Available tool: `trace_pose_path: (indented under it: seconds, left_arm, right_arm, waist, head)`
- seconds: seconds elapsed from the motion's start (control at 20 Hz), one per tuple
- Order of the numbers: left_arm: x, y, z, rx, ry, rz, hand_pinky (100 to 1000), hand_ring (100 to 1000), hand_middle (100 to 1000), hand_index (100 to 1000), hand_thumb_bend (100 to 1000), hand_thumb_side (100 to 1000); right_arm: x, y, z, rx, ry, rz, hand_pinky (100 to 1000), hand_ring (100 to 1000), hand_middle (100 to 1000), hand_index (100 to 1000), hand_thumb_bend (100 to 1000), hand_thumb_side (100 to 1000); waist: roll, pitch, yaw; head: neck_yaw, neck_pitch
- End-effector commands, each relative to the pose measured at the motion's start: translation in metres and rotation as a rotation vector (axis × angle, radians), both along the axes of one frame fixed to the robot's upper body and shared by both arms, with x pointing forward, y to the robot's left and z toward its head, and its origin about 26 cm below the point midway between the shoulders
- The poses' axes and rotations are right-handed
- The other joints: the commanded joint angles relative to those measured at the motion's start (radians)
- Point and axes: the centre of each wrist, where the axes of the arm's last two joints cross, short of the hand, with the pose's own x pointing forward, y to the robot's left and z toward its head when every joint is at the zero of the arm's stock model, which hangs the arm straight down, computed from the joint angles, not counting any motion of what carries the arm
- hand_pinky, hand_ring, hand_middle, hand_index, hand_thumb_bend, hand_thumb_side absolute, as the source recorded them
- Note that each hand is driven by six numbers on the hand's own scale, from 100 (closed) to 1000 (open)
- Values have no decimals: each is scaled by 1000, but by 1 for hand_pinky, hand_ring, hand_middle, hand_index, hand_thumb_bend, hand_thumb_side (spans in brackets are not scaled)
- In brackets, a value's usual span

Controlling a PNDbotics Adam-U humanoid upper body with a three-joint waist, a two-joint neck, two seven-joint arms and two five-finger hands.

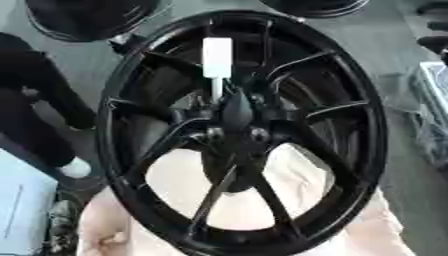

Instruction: Pull the pin out of the wheel hub.

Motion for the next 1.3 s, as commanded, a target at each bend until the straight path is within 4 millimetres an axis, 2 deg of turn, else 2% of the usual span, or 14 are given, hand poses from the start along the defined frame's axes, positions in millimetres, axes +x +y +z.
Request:
trace_pose_path:
  seconds: [0.05,0.3,0.5,0.6,0.9,1.05,1.2,1.3]
  left_arm:
    - [0,-2,15,17,-49,-11,578,806,694,782,100,676]
    - [0,-2,35,54,-101,-28,582,808,697,785,100,664]
    - [-3,-3,78,169,-193,-77,601,825,728,815,100,645]
    - [-9,-10,105,317,-230,-162,618,843,749,844,100,633]
    - [-29,-37,184,762,-254,-303,642,837,747,841,100,630]
    - [-28,-52,206,950,-193,-345,676,839,760,850,100,587]
    - [-19,-67,218,1114,-159,-382,710,849,771,860,100,583]
    - [-10,-77,223,1211,-148,-415,781,893,816,876,100,534]
  right_arm:
    - [-2,-3,15,-15,-38,-5,940,689,721,883,100,492]
    - [-3,-6,15,-13,-35,-10,940,690,721,883,100,493]
    - [-5,-8,13,-21,-24,-18,940,690,721,883,100,493]
    - [-6,-9,11,-21,-14,-17,940,689,720,882,100,496]
    - [-9,-12,8,-37,11,-13,939,689,720,882,100,499]
    - [-10,-12,7,-51,22,-14,939,687,719,882,100,502]
    - [-10,-13,6,-61,31,-17,939,687,719,882,100,503]
    - [-11,-14,5,-65,35,-23,939,686,719,882,100,503]
  waist:
    - [2,-24,-3]
    - [7,-27,-3]
    - [17,-38,0]
    - [23,-43,2]
    - [43,-54,5]
    - [52,-58,6]
    - [56,-61,9]
    - [57,-64,12]
  head:
    - [-9,-14]
    - [-18,-12]
    - [-21,-6]
    - [-25,-1]
    - [-25,8]
    - [-22,11]
    - [-22,18]
    - [-24,24]
